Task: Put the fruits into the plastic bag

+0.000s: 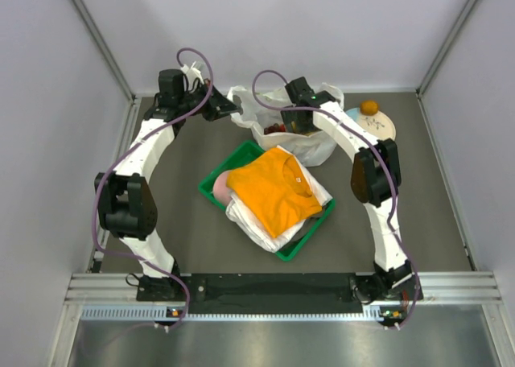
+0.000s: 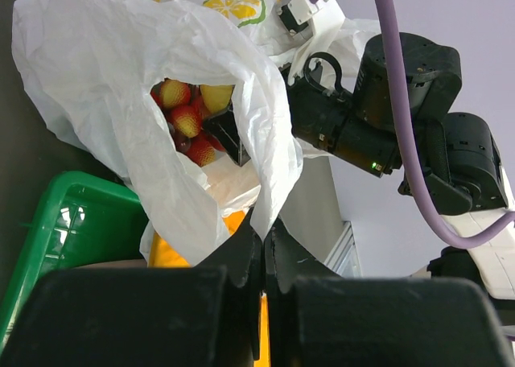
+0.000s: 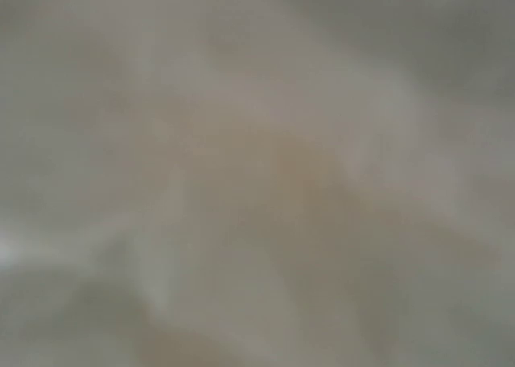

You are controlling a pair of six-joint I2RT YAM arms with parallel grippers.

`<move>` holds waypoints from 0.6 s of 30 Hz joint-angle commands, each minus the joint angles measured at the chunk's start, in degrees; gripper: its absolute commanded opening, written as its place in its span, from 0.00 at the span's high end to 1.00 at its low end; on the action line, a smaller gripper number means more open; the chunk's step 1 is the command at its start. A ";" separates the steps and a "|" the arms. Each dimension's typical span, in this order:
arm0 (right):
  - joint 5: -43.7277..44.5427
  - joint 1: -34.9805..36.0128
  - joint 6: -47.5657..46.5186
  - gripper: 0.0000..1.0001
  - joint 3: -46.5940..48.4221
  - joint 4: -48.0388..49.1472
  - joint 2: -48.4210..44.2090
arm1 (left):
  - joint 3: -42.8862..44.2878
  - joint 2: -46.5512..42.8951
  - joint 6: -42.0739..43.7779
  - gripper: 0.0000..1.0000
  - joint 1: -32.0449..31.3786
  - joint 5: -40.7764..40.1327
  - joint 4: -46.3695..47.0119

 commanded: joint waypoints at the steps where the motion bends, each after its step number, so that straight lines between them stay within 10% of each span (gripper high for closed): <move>1: -0.18 0.07 1.19 0.07 0.49 -0.49 0.74 | -0.38 -2.23 0.76 1.00 -0.11 0.98 2.57; 18: -5.81 0.16 4.18 0.01 -0.57 5.48 -7.79 | -0.47 -2.14 0.40 1.00 -0.11 0.98 2.92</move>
